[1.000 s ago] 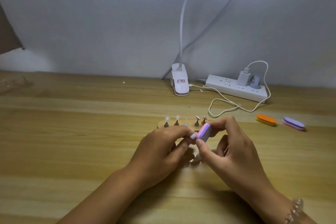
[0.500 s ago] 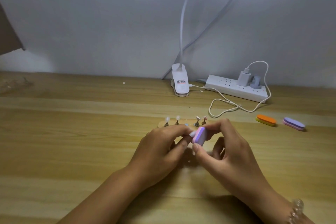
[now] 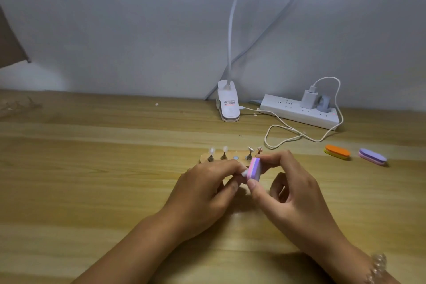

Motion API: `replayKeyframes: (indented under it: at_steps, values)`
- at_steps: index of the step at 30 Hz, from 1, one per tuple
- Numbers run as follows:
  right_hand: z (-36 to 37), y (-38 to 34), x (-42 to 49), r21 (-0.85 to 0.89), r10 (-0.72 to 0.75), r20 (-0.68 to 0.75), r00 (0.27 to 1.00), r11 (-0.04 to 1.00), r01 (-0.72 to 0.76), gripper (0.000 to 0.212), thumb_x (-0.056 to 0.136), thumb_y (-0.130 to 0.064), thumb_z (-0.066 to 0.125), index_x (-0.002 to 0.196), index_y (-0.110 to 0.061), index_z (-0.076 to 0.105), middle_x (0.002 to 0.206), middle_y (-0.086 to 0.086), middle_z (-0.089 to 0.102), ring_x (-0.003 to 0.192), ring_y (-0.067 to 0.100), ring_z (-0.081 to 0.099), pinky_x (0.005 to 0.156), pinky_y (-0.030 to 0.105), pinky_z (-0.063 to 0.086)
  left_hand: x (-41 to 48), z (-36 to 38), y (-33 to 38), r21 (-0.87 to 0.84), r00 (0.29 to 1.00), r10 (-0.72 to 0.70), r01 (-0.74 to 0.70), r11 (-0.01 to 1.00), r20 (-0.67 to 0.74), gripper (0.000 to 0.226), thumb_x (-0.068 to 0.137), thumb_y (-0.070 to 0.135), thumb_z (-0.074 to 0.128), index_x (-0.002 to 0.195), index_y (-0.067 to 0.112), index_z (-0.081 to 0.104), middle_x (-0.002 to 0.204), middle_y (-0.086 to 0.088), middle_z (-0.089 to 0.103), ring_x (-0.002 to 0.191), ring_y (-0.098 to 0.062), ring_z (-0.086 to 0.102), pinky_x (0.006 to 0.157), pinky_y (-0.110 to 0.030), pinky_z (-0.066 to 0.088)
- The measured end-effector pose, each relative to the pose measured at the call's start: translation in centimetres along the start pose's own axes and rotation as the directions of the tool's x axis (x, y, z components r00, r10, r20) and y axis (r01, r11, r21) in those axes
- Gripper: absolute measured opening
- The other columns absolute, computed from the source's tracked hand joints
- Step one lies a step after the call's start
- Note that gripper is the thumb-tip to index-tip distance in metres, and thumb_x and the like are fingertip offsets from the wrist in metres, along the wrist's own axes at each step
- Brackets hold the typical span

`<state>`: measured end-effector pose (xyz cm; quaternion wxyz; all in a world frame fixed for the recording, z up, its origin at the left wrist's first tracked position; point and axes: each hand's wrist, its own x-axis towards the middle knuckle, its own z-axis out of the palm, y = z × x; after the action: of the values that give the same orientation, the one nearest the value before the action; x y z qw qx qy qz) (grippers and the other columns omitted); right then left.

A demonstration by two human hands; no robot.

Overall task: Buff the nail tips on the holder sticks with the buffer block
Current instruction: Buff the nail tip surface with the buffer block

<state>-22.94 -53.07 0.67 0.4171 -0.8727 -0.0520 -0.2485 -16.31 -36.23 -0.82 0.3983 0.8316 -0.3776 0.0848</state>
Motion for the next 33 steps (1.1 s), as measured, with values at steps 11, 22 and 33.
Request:
replayKeyframes:
  at_steps: [11, 22, 33]
  values:
    - [-0.16, -0.18, -0.08, 0.115, -0.003, 0.066, 0.998, 0.993, -0.005, 0.021, 0.082, -0.026, 0.071, 0.097, -0.024, 0.056, 0.096, -0.011, 0.066, 0.047, 0.016, 0.052, 0.050, 0.022, 0.040, 0.20, -0.07, -0.02, -0.054, 1.000, 0.006, -0.007, 0.999, -0.020, 0.029, 0.088, 0.042, 0.041, 0.111, 0.038, 0.058, 0.081, 0.034, 0.058, 0.056, -0.001, 0.050, 0.056, -0.027, 0.039]
    - [-0.40, -0.27, -0.04, 0.130, 0.015, 0.096, 0.995, 0.991, -0.028, 0.022, 0.075, -0.027, 0.064, 0.095, -0.023, 0.058, 0.088, -0.010, 0.064, 0.046, 0.014, 0.051, 0.047, 0.022, 0.040, 0.08, -0.06, -0.13, -0.048, 1.000, -0.006, 0.006, 0.999, -0.003, 0.022, 0.092, 0.028, 0.050, 0.107, 0.037, 0.062, 0.079, 0.035, 0.058, 0.054, 0.003, 0.051, 0.055, -0.025, 0.036]
    - [-0.34, -0.54, -0.22, 0.088, -0.027, 0.112, 0.993, 0.996, 0.017, 0.026, 0.074, -0.034, 0.063, 0.095, -0.022, 0.057, 0.084, -0.013, 0.063, 0.047, 0.014, 0.052, 0.050, 0.017, 0.038, 0.15, -0.15, -0.21, -0.085, 0.999, -0.037, 0.036, 0.996, -0.006, 0.025, 0.091, 0.034, 0.046, 0.106, 0.033, 0.066, 0.087, 0.022, 0.065, 0.055, -0.004, 0.053, 0.056, -0.034, 0.047]
